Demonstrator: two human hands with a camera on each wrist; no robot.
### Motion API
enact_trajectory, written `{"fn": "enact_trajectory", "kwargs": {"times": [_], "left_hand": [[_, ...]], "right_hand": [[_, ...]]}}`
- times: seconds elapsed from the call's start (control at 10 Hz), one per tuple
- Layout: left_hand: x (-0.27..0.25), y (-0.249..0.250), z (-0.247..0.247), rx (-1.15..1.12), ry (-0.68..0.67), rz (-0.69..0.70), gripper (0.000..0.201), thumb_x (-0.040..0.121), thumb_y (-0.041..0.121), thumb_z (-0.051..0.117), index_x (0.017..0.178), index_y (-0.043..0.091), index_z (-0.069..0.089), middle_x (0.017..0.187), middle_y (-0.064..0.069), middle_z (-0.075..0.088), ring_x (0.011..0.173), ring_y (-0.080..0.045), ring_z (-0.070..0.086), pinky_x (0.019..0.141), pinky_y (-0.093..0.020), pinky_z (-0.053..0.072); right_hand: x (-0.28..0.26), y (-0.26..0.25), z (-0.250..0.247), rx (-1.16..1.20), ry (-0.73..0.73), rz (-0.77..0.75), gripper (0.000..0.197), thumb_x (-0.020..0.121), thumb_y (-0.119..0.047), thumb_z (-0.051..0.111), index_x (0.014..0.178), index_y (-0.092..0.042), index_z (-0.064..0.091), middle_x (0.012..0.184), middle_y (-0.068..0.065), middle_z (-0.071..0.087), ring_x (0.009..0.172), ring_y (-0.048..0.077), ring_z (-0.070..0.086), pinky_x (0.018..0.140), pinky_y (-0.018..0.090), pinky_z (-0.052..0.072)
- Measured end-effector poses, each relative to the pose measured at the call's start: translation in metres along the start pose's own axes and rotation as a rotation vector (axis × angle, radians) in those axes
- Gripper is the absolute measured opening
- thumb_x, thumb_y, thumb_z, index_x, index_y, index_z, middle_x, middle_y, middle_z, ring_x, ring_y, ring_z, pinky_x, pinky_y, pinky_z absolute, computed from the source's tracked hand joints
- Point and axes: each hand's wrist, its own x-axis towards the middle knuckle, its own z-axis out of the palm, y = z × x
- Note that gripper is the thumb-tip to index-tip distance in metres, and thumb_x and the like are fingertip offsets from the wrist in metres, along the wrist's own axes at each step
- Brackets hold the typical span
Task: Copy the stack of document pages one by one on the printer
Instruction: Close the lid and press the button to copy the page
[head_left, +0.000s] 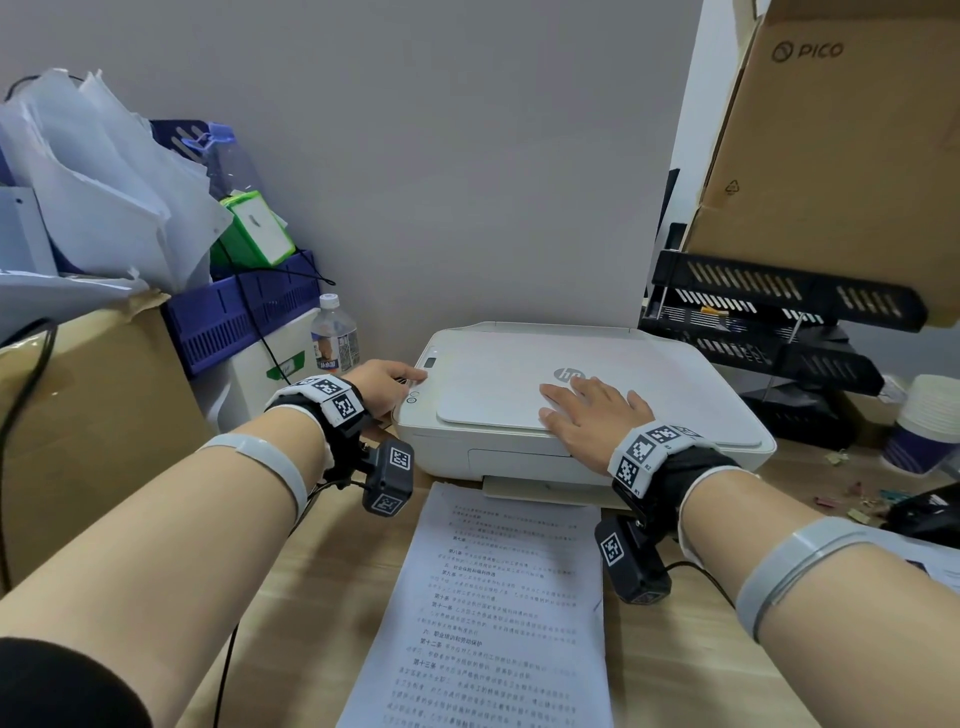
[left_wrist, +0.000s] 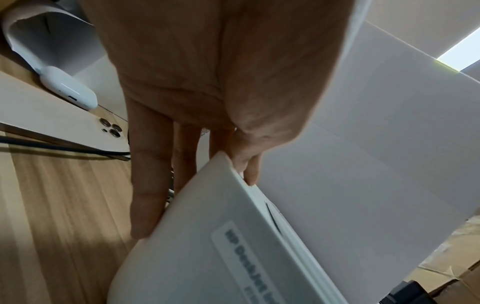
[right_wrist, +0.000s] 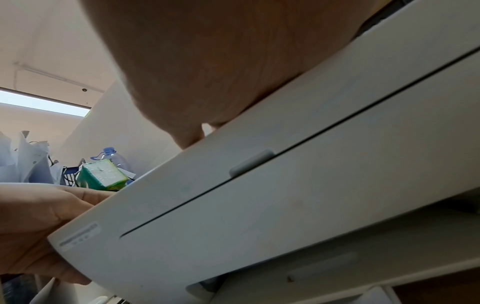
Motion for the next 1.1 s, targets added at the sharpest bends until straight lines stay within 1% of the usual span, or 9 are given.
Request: {"fn": "enact_trajectory", "kwargs": {"times": [0.3, 0.4, 0.5, 0.6, 0.7, 0.8, 0.9, 1.0, 1.1], "left_hand": [[0.009, -0.008, -0.005, 0.042, -0.031, 0.016, 0.042, 0.101, 0.012, 0.047, 0.129, 0.04, 0.059, 0.107, -0.013, 0.074, 0.095, -0.041, 0.07, 0.08, -0.063, 0.056], [0.007, -0.004, -0.004, 0.082, -0.021, 0.014, 0.04, 0.102, 0.011, 0.044, 0.124, 0.04, 0.061, 0.103, -0.017, 0.072, 0.074, -0.03, 0.063, 0.068, -0.044, 0.06], [0.005, 0.0, -0.003, 0.128, 0.0, 0.008, 0.045, 0.102, 0.006, 0.041, 0.117, 0.046, 0.055, 0.081, -0.012, 0.065, 0.061, -0.023, 0.052, 0.047, -0.026, 0.049], [0.004, 0.002, -0.002, 0.132, -0.008, 0.012, 0.047, 0.099, 0.003, 0.041, 0.118, 0.042, 0.06, 0.094, -0.018, 0.071, 0.073, -0.027, 0.058, 0.059, -0.035, 0.053], [0.002, 0.003, -0.002, 0.122, -0.01, 0.017, 0.046, 0.099, 0.004, 0.043, 0.123, 0.039, 0.059, 0.109, -0.014, 0.073, 0.081, -0.03, 0.065, 0.075, -0.044, 0.058], [0.003, 0.001, -0.002, 0.125, -0.002, 0.03, 0.045, 0.099, 0.006, 0.045, 0.12, 0.041, 0.063, 0.108, -0.017, 0.073, 0.08, -0.03, 0.063, 0.08, -0.05, 0.056], [0.005, -0.002, -0.002, 0.127, -0.006, 0.036, 0.043, 0.098, 0.007, 0.045, 0.109, 0.044, 0.065, 0.1, -0.022, 0.072, 0.079, -0.028, 0.054, 0.069, -0.041, 0.051], [0.004, -0.002, -0.002, 0.151, -0.014, 0.044, 0.046, 0.098, 0.006, 0.043, 0.11, 0.046, 0.062, 0.088, -0.017, 0.063, 0.077, -0.026, 0.048, 0.054, -0.028, 0.045], [0.001, 0.001, -0.003, 0.18, -0.008, 0.05, 0.046, 0.099, 0.007, 0.044, 0.112, 0.049, 0.059, 0.087, -0.015, 0.063, 0.071, -0.025, 0.05, 0.049, -0.025, 0.044]], "right_hand": [[-0.001, -0.001, -0.001, -0.003, -0.006, 0.002, 0.053, 0.1, -0.057, 0.017, 0.152, -0.045, 0.018, 0.164, -0.004, 0.012, 0.151, 0.018, 0.007, 0.121, 0.051, 0.002], [-0.002, -0.001, -0.002, -0.006, -0.007, 0.002, 0.054, 0.1, -0.057, 0.017, 0.152, -0.044, 0.018, 0.164, -0.003, 0.012, 0.151, 0.018, 0.007, 0.121, 0.051, 0.002], [-0.002, -0.001, -0.002, -0.008, -0.003, 0.0, 0.054, 0.1, -0.057, 0.017, 0.152, -0.044, 0.018, 0.164, -0.003, 0.013, 0.151, 0.018, 0.007, 0.12, 0.051, 0.003], [-0.002, -0.002, -0.001, -0.01, 0.001, 0.003, 0.053, 0.1, -0.057, 0.017, 0.152, -0.045, 0.018, 0.164, -0.004, 0.013, 0.151, 0.018, 0.007, 0.12, 0.051, 0.003], [-0.002, -0.001, 0.0, -0.009, -0.002, 0.008, 0.053, 0.1, -0.058, 0.017, 0.152, -0.045, 0.018, 0.164, -0.004, 0.012, 0.151, 0.018, 0.007, 0.121, 0.051, 0.003], [-0.002, -0.002, -0.001, -0.011, 0.001, 0.005, 0.053, 0.1, -0.057, 0.017, 0.152, -0.045, 0.018, 0.164, -0.004, 0.013, 0.151, 0.018, 0.008, 0.121, 0.051, 0.002], [-0.002, -0.003, -0.002, -0.008, 0.001, 0.007, 0.053, 0.1, -0.057, 0.017, 0.152, -0.045, 0.018, 0.164, -0.004, 0.013, 0.151, 0.018, 0.008, 0.121, 0.051, 0.002], [-0.003, -0.002, -0.002, -0.005, -0.001, 0.007, 0.053, 0.1, -0.057, 0.017, 0.152, -0.045, 0.018, 0.164, -0.004, 0.012, 0.151, 0.018, 0.007, 0.121, 0.051, 0.002], [-0.002, -0.003, -0.001, -0.004, 0.0, 0.006, 0.053, 0.1, -0.057, 0.017, 0.152, -0.045, 0.018, 0.164, -0.004, 0.012, 0.151, 0.017, 0.007, 0.121, 0.051, 0.002]]}}
